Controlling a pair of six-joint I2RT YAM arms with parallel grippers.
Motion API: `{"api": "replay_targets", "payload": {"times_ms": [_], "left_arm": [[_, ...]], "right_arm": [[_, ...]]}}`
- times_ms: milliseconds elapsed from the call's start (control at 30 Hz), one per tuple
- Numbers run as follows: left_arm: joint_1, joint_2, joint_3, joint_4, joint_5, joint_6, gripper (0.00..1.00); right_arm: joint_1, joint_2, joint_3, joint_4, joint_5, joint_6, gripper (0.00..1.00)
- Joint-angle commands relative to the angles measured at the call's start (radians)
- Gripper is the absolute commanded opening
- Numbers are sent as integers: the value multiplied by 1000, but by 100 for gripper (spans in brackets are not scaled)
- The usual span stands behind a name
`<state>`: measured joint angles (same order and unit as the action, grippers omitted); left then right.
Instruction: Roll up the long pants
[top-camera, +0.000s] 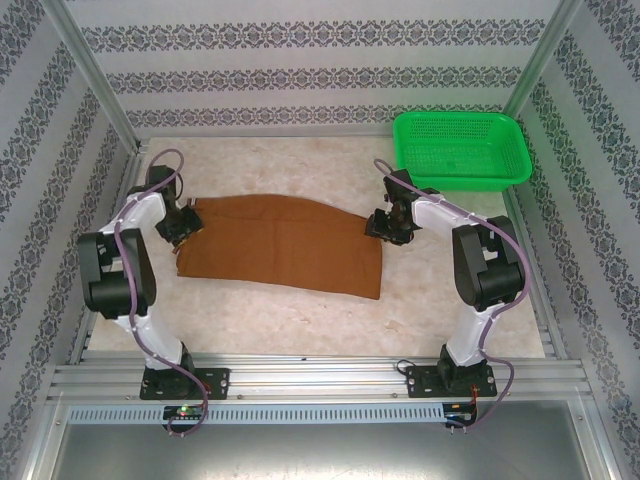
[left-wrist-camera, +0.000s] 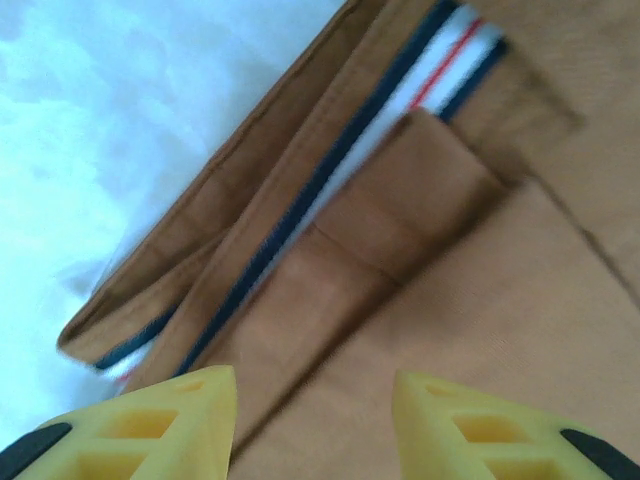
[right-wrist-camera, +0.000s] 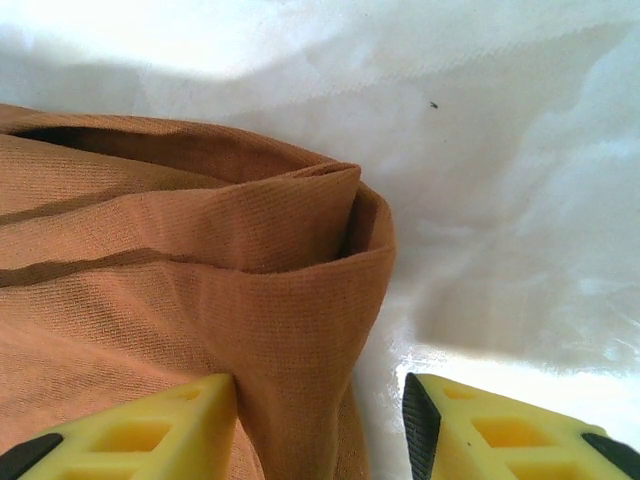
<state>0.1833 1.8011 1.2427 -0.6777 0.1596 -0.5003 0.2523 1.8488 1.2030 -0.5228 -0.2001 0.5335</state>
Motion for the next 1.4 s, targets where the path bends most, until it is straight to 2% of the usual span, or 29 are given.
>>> {"api": "replay_targets", "payload": {"times_ms": [0,167,300,333,533,733,900,1067,1200,1267,1333,1367], "left_arm": [[-4,56,13,59,-37,37,45],[-3,132,45,53,-18,62,41],[-4,148,24,99,118,76,1],[-4,143,11,110,147,77,0],[-5,-30,-71,135,197,46,0],[-5,-151,10,45,174,51,0],[-5,-118,131,12,170,43,0],[-7,32,317,-73,157,47,0],[-7,85,339,-92,92,24,0],[-5,98,347,-129,9,15,5],[-4,94,351,-163,-88,5,23],[-4,79,342,-165,-118,6,28]], "right_arm": [[10,-35,-7,-9,-6,18,49],[13,-44,-19,-3,-2,28,49],[15,-41,-20,-4,-2,32,49],[15,-41,-20,-3,-2,32,49],[20,-45,-11,-12,7,35,49],[25,-32,2,-21,13,35,49],[32,-23,13,-22,16,38,49],[34,-25,26,-34,25,37,49],[34,-34,13,-34,41,38,49],[32,-35,4,-32,40,40,50],[30,-38,-2,-23,23,32,54],[29,-40,-2,-26,19,27,71]]}}
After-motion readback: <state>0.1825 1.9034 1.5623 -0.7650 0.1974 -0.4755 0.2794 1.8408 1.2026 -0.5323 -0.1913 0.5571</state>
